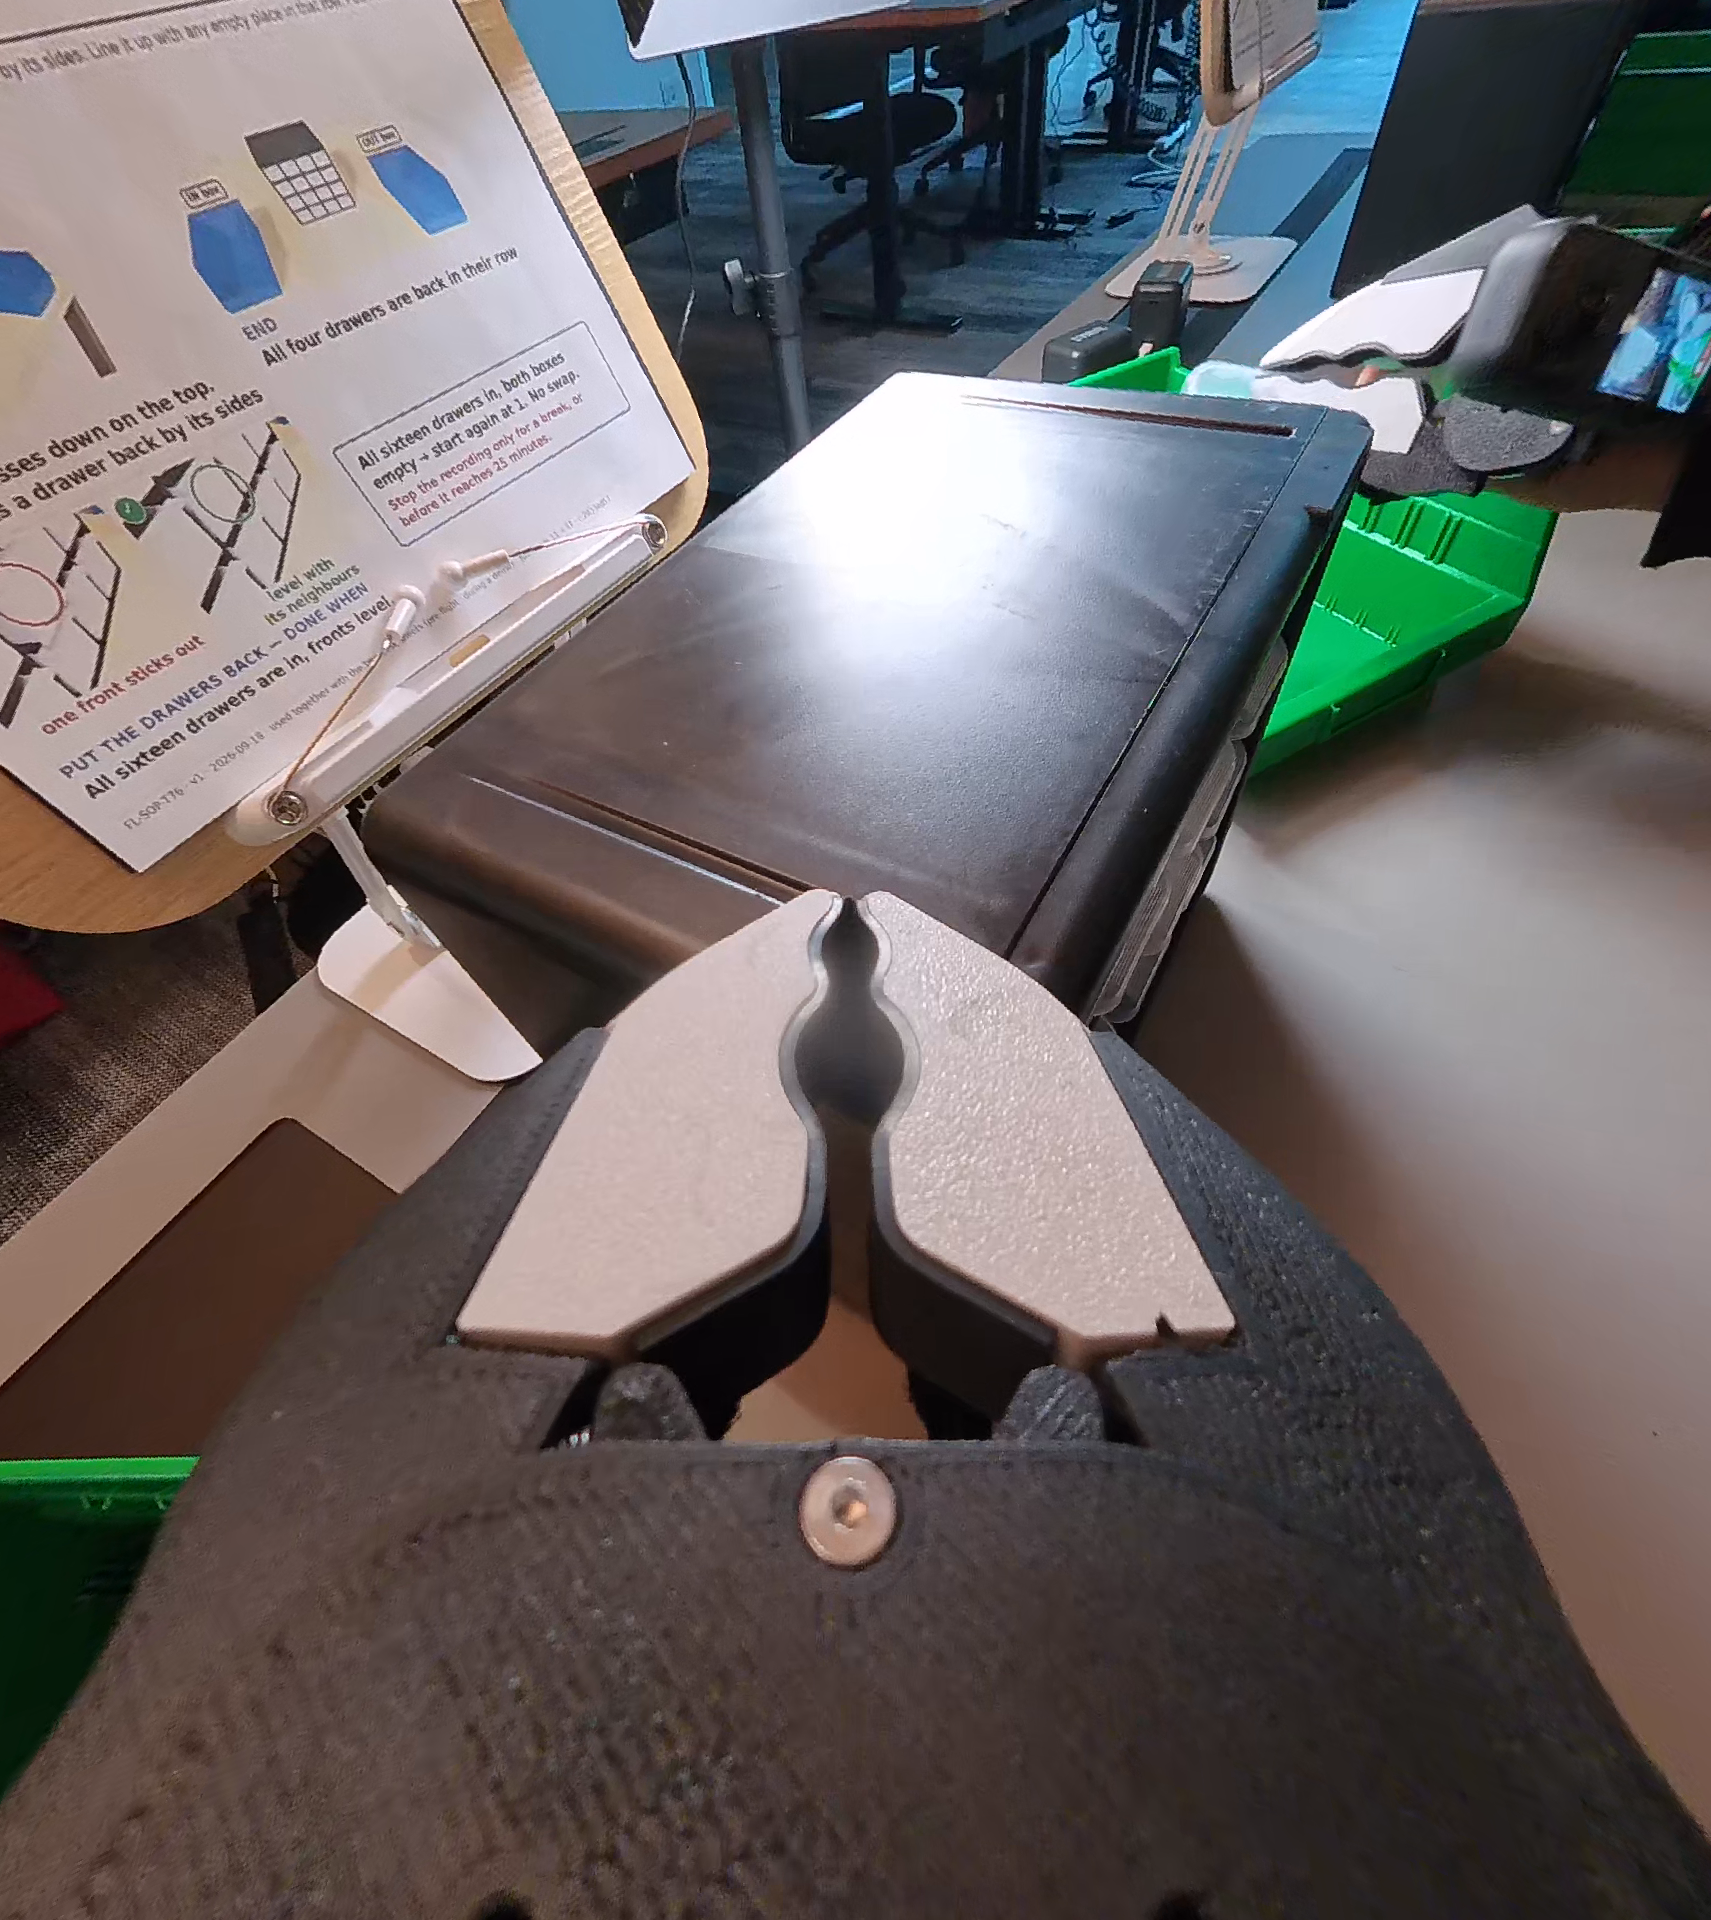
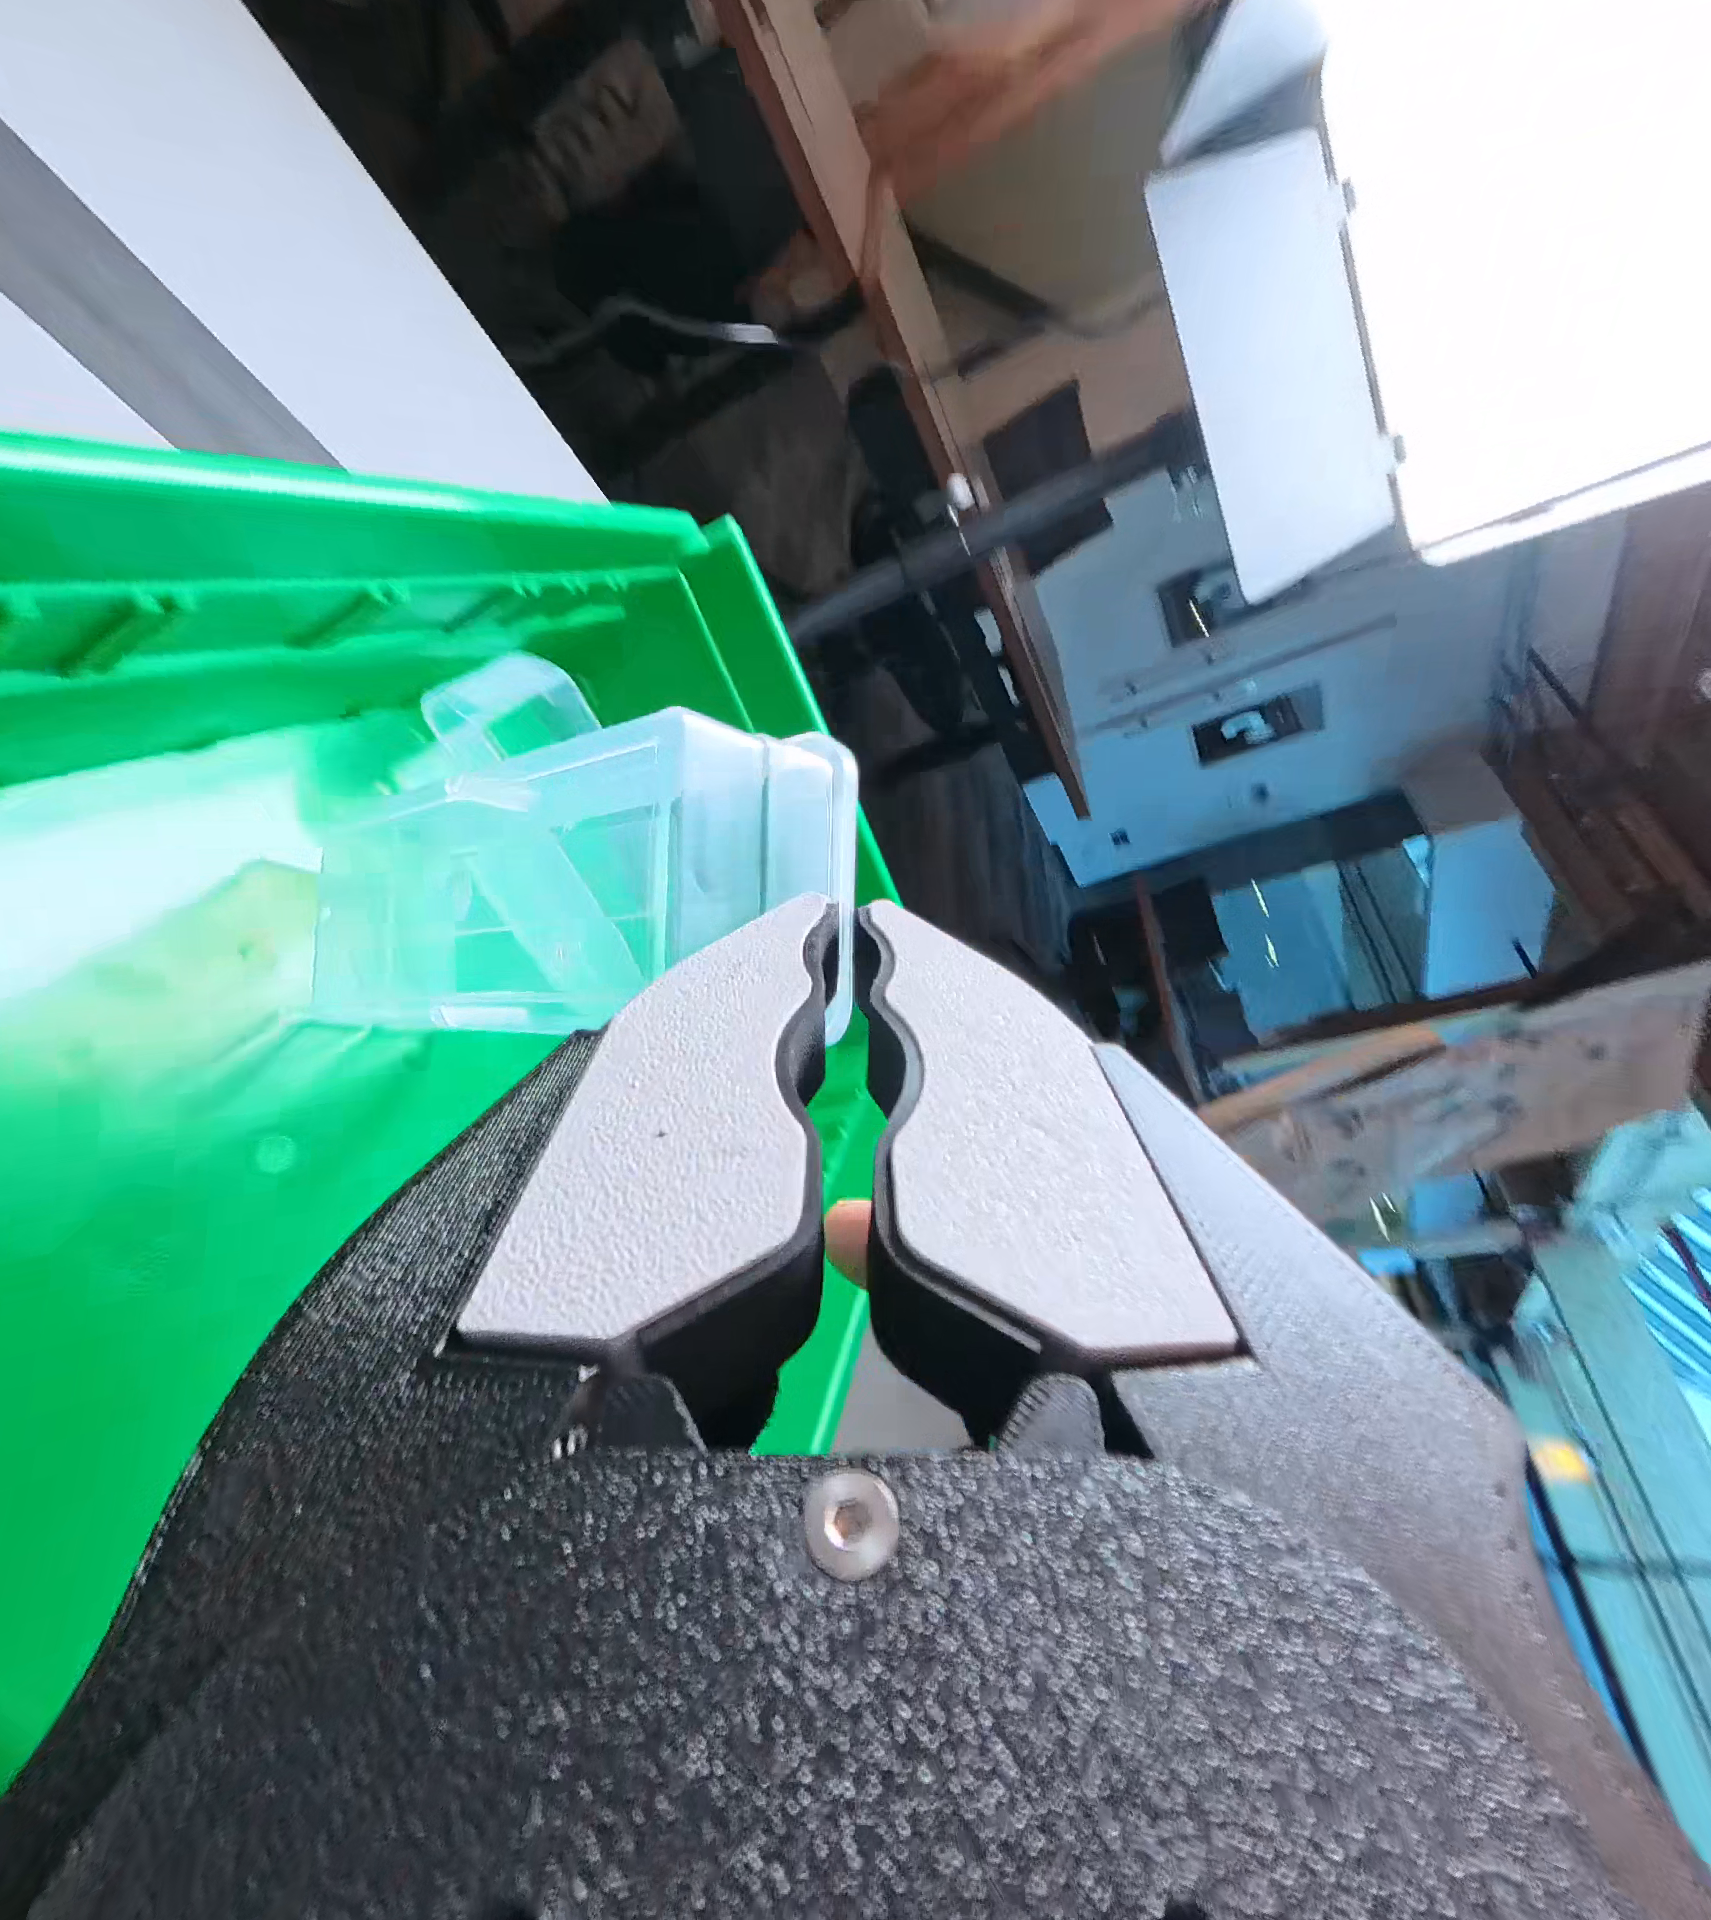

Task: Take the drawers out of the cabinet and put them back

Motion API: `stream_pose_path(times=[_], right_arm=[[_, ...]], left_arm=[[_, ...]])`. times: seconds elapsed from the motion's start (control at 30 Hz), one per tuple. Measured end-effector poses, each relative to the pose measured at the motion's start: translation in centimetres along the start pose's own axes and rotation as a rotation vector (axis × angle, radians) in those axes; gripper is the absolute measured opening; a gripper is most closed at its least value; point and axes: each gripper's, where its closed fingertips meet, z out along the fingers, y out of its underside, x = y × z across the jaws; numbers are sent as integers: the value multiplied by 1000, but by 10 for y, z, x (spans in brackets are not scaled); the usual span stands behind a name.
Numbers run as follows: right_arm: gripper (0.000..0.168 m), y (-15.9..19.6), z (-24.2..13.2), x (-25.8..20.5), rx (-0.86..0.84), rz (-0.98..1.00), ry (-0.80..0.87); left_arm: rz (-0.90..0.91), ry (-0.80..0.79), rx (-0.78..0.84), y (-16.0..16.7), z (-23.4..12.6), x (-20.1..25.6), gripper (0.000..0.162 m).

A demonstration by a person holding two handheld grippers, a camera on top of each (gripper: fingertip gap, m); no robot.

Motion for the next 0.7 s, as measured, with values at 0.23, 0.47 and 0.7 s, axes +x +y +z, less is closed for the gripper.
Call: stream_pose_path(times=[0.23, 0.47, 0.7], right_arm=[[2, 14, 9, 2, -238, -293, 88], [11, -23, 18, -43, -128, -25, -158], [24, -24, 27, -77, -102, 326, -448]], left_arm=[[-3, 0, 3, 0, 0, 0, 0], [3, -5, 2, 0, 0, 0, 0], [5, 1, 3, 0, 0, 0, 0]])
